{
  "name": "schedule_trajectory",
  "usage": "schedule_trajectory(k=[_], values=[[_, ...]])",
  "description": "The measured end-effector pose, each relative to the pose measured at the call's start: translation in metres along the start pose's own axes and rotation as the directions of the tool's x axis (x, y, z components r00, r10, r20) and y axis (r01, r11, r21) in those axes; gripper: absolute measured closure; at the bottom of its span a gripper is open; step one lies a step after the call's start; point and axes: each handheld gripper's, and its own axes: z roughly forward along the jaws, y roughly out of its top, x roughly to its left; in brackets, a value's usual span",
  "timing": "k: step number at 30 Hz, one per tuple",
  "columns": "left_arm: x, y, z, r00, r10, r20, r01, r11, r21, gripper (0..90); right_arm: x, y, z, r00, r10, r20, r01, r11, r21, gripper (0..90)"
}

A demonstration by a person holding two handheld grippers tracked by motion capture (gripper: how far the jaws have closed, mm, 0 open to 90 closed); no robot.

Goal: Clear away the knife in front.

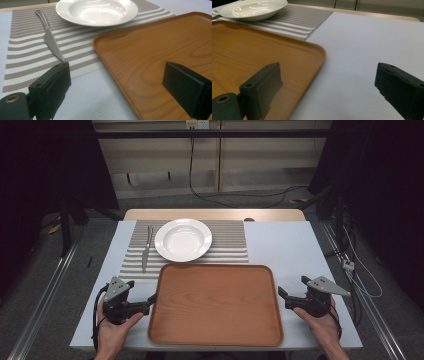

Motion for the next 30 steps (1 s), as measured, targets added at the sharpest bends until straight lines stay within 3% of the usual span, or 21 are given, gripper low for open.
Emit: schedule_trajectory(k=[17, 30], values=[[-0.004, 0.003, 0.007, 0.9997, 0.004, 0.023, -0.005, 0.9993, 0.037, 8.1, -0.002, 0.0, 0.0, 1.0, 0.008, -0.006, -0.008, 1.0, 0.0, 7.0], [-0.001, 0.022, 0.01, 0.9993, 0.016, 0.034, -0.017, 0.9992, 0.036, 8.1, -0.002, 0.0, -0.002, 0.9999, 0.013, 0.0, -0.013, 0.9999, -0.004, 7.2]])
